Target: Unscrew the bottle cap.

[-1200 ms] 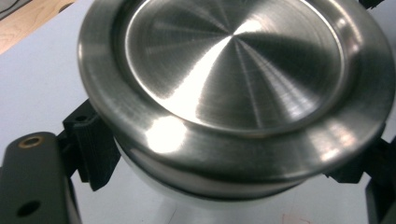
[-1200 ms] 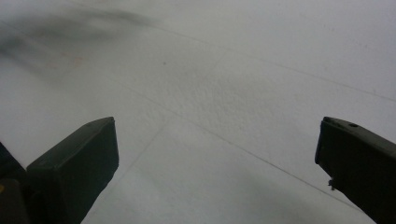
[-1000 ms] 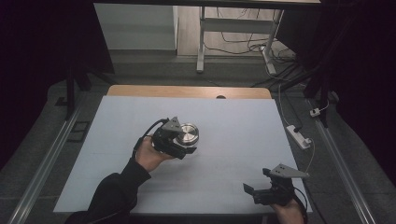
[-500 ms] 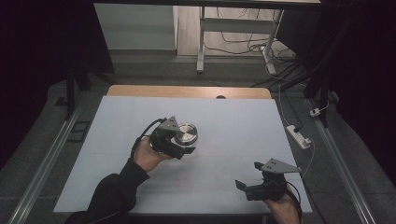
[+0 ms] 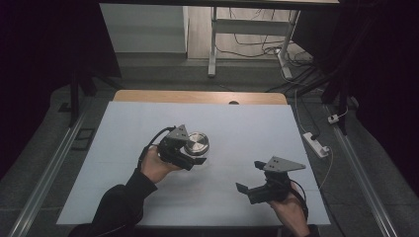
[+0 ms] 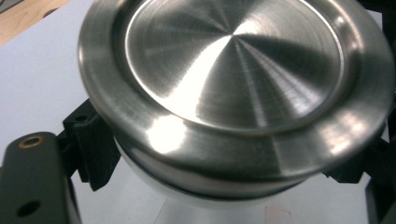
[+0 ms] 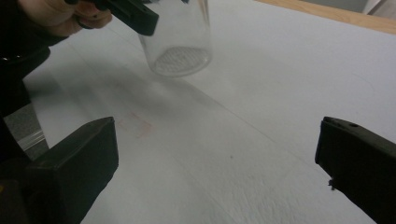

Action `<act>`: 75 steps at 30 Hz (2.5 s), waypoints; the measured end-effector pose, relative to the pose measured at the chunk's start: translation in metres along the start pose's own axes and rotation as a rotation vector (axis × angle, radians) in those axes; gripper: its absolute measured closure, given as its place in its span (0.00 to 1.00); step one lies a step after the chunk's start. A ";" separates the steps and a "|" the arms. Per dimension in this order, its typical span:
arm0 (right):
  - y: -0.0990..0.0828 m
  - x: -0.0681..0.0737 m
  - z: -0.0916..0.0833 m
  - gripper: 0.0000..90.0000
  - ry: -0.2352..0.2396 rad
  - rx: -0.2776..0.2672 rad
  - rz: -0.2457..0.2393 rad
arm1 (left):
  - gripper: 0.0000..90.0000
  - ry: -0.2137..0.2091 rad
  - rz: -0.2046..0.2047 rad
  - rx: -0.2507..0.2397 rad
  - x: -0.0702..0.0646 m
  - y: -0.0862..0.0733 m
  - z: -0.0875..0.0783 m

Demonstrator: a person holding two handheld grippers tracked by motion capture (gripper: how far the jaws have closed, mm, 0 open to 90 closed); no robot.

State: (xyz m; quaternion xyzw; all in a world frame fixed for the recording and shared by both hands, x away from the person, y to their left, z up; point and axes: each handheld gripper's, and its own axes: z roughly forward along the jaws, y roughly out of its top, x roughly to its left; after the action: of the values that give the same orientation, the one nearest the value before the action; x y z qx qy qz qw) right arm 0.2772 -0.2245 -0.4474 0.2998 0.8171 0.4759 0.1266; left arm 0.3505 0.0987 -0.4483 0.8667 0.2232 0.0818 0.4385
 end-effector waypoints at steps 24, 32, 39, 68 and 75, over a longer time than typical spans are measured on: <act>0.058 0.010 0.045 0.00 0.029 0.026 -0.047 | 0.17 0.004 0.001 -0.005 0.001 -0.003 -0.004; 0.077 0.014 0.056 0.00 0.031 0.022 -0.062 | 0.17 0.008 0.004 -0.003 0.000 -0.004 -0.004; 0.091 0.019 0.069 0.00 0.038 0.019 -0.076 | 0.17 0.004 0.013 0.002 -0.002 -0.004 -0.002; 0.102 0.032 0.115 0.20 0.133 0.026 -0.132 | 0.17 -0.038 0.059 0.052 -0.005 -0.001 0.001; 0.105 0.026 0.108 0.20 0.258 0.020 -0.165 | 0.17 -0.138 0.107 0.044 -0.004 0.000 -0.006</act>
State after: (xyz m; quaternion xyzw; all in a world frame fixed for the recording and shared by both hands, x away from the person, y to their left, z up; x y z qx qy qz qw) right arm 0.3489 -0.0937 -0.4111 0.1692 0.8531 0.4903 0.0562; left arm 0.3447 0.1006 -0.4445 0.8903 0.1476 0.0402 0.4289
